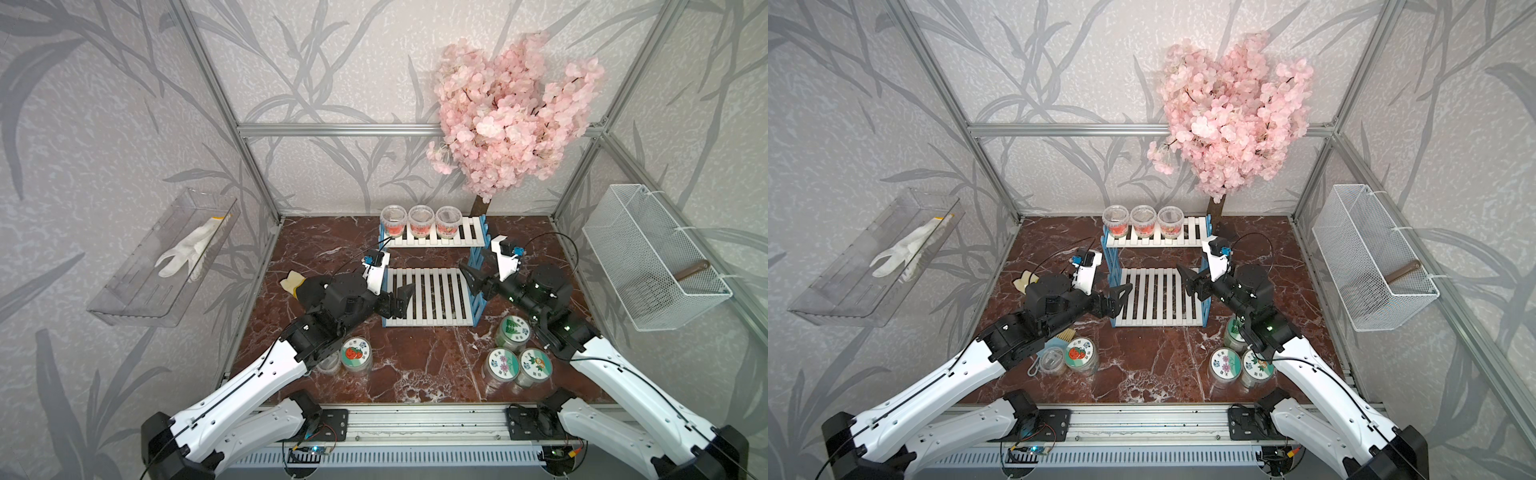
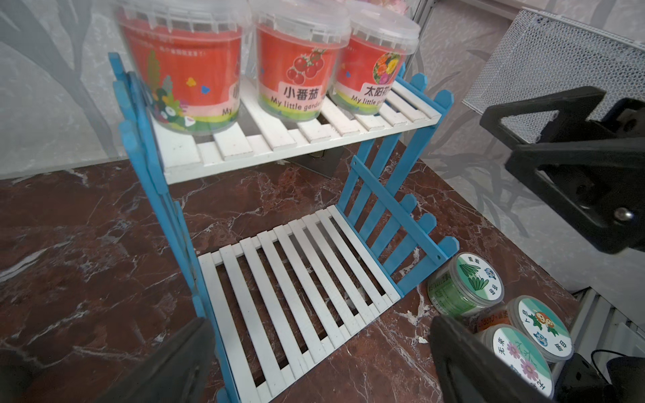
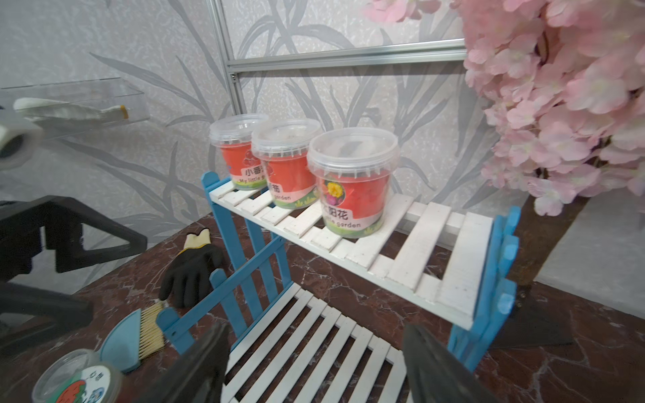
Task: Place the seed container on the shelf
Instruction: Move the seed jar to the center of the board.
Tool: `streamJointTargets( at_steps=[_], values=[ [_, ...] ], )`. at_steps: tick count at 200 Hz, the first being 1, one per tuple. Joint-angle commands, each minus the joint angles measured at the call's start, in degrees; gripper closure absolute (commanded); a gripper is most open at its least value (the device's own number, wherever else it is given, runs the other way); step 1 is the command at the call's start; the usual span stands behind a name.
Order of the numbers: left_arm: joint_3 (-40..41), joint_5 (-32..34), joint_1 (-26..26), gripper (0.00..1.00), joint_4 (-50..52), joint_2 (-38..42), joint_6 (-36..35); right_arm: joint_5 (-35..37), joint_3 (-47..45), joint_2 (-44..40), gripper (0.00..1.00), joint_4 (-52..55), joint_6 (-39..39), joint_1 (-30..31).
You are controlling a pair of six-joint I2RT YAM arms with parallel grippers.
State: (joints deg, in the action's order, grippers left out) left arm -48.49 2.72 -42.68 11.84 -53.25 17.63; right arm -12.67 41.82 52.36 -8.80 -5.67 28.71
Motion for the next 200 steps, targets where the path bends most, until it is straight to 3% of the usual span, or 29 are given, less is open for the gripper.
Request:
streamJointTargets(
  at_steps=[1, 38, 79, 118, 155, 200],
  values=[
    [1.4, 2.7, 0.3, 0.0, 4.5, 1.8, 5.2, -10.9, -2.0, -0.2, 0.19, 0.8, -0.9, 0.4],
    [3.5, 5.7, 0.2, 0.0, 13.5, 5.5, 16.6, -10.3, -5.8, 0.2, 0.19, 1.2, 1.3, 6.9],
    [0.7, 12.5, -1.1, 0.03, 35.3, 6.1, 31.8, -2.6, -9.0, 3.5, 0.17, -1.8, 2.9, 16.2],
    [-2.6, 22.4, -9.4, 0.0, 49.0, 1.3, 42.2, -0.4, -12.3, 7.6, 0.16, -8.9, -1.1, 20.0],
    [-0.5, 22.8, -9.7, 0.0, 48.6, -2.0, 43.4, 0.0, -12.8, 11.8, 0.16, -12.9, -3.1, 22.0],
    [7.8, 18.1, -9.4, 0.0, 39.2, 1.3, 43.4, 3.3, -15.2, 13.9, 0.16, -17.9, -5.0, 22.5]
  ],
)
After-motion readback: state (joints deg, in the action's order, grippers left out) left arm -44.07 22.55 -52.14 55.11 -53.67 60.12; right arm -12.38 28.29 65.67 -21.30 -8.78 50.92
